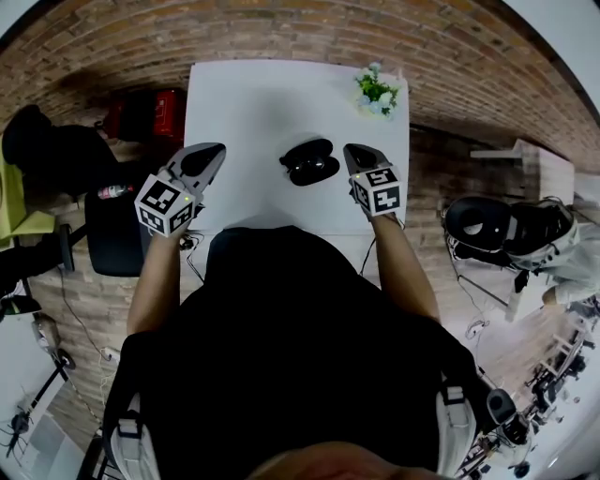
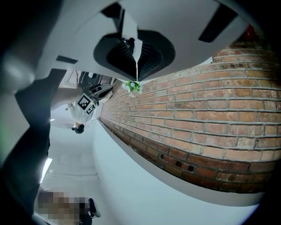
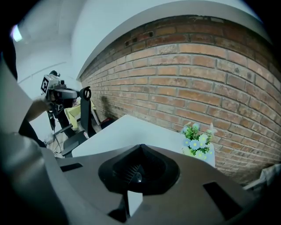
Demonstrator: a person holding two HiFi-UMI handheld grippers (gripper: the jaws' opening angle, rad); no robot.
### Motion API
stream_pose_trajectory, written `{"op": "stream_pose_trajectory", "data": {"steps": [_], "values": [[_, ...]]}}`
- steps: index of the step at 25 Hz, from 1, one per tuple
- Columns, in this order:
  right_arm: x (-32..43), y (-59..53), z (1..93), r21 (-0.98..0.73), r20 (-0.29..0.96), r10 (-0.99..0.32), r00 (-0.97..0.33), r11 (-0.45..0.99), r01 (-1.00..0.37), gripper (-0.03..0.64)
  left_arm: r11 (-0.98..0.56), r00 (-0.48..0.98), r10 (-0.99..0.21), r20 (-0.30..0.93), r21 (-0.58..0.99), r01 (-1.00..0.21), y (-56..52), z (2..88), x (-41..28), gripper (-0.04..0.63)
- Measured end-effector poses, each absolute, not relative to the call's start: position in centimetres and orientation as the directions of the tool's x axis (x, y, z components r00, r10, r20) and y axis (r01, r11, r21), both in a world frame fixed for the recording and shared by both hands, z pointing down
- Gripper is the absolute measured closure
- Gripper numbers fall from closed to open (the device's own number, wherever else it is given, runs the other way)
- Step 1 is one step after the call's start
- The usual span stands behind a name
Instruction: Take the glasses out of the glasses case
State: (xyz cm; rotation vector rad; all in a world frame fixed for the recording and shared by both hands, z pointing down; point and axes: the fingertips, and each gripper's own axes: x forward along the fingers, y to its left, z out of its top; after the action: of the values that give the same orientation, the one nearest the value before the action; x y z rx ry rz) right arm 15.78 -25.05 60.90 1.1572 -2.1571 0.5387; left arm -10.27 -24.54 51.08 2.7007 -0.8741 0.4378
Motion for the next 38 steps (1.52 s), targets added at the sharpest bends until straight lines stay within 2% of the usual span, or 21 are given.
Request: {"op": "stream_pose_trajectory", "data": {"steps": [22, 38], "values": [[12.2, -24.3, 70.5, -0.080, 0.824, -0.362, -0.435, 0.686, -0.723, 0.601, -0.727, 0.728, -0.563, 0.392, 0.183, -0.661, -25.7, 52.7, -13.4, 0.580], [11.9, -24.1, 76.1, -0.075, 0.888, -0.250, -0.386, 0.750, -0.657, 0.601, -0.690, 0.697, -0.588, 0.410, 0.195, -0.697, -26.1, 53.8, -14.7, 0.580]]}}
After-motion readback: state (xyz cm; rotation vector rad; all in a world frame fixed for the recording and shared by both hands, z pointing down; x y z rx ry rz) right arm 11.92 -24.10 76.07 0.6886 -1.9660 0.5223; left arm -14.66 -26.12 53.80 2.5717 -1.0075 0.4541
